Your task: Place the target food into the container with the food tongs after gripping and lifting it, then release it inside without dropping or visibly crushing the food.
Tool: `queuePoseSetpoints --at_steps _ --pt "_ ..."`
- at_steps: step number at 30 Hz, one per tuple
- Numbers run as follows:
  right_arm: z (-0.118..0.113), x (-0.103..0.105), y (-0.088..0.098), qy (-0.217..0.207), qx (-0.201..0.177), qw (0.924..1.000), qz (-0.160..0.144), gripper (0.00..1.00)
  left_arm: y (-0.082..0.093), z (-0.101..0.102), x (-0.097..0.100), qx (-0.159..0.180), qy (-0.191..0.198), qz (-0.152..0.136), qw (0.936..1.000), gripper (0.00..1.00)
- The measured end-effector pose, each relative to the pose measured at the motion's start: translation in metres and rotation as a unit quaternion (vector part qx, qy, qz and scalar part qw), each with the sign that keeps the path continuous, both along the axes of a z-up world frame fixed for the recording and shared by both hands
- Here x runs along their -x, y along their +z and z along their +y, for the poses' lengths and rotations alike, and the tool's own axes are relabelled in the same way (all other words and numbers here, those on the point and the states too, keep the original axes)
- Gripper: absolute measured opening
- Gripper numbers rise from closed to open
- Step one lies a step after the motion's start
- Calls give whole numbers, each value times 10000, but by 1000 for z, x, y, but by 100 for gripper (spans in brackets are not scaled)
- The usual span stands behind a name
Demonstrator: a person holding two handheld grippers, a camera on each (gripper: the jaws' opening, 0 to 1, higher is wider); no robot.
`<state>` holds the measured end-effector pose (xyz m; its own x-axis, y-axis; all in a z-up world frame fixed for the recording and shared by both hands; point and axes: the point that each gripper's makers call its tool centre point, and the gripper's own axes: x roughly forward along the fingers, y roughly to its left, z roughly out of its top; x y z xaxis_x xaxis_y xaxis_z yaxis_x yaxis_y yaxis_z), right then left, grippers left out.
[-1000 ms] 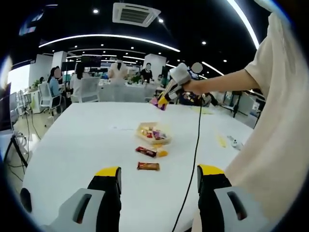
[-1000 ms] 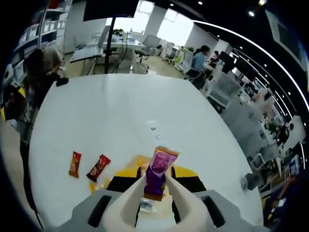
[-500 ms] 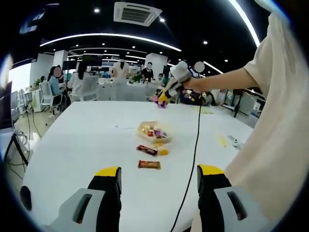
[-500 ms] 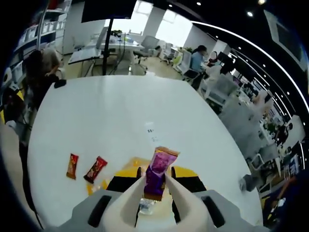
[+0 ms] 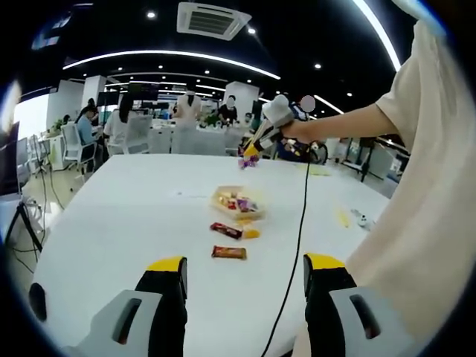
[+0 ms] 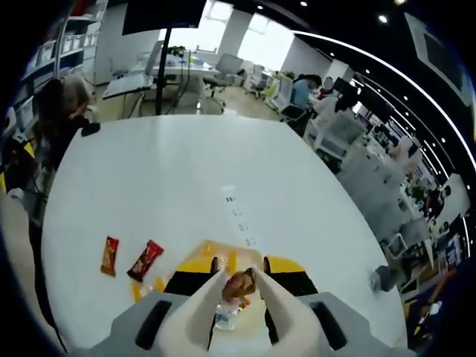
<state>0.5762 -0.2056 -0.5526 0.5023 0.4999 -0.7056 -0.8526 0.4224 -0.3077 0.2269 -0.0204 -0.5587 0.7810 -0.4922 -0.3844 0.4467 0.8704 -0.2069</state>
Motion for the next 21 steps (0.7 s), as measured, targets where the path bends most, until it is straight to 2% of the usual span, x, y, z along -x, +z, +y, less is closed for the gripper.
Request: queuePoseSetpoints --at_steps 13,21 --pt "-3 2 0 -20 -40 10000 -7 24 1 -2 -1 2 -31 -8 10000 63" --pt "-2 11 -4 51 -41 10000 57 24 1 -4 0 -1 -60 -12 10000 63"
